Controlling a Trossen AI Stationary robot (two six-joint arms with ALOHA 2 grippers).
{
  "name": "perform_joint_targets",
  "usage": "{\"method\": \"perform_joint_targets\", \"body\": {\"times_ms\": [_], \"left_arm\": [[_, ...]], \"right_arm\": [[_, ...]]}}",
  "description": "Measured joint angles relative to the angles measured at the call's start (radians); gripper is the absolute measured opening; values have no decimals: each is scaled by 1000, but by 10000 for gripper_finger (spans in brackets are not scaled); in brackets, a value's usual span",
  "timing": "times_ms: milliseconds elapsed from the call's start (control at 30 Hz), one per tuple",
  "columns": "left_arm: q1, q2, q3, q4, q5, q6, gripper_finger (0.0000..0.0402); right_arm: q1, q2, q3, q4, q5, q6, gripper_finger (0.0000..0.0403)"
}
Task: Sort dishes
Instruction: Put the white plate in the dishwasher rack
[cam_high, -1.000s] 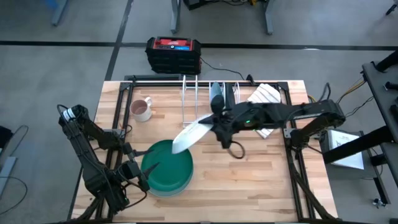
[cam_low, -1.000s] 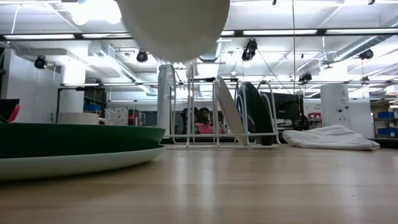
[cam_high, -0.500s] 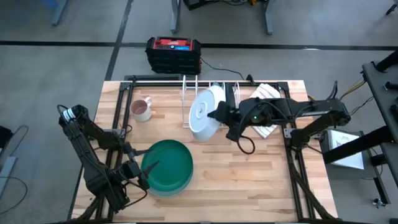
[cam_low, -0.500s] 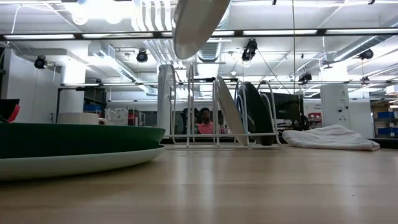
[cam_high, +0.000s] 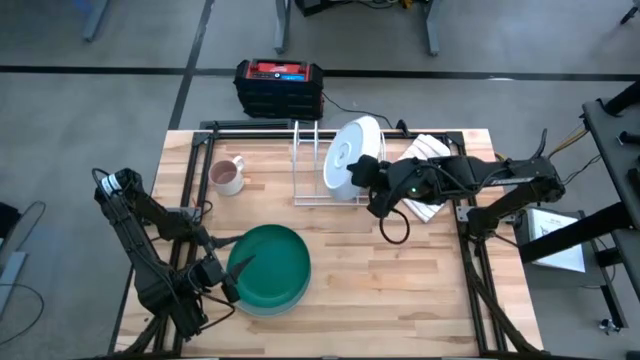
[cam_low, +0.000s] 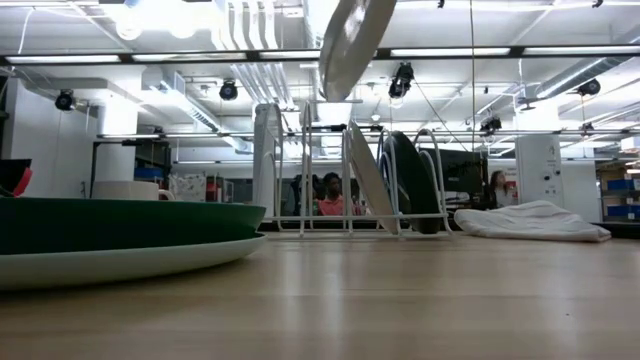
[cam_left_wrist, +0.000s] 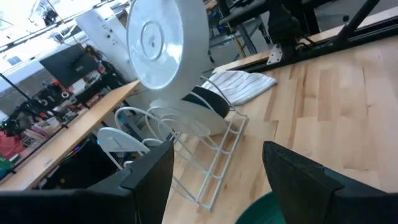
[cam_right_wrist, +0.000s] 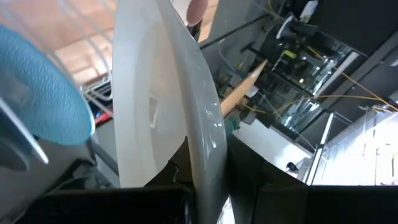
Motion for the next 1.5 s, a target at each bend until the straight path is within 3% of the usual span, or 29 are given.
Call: {"method": "perform_joint_targets", "body": {"times_ms": [533,1500], "left_arm": [[0,0,0,-2,-1,0,233],[0,-1,0,-9,0,0,233]], "right_arm": [[-92,38,-6,1,-51,-78,38],[-236,329,-6,44,-112,-242,38]]}}
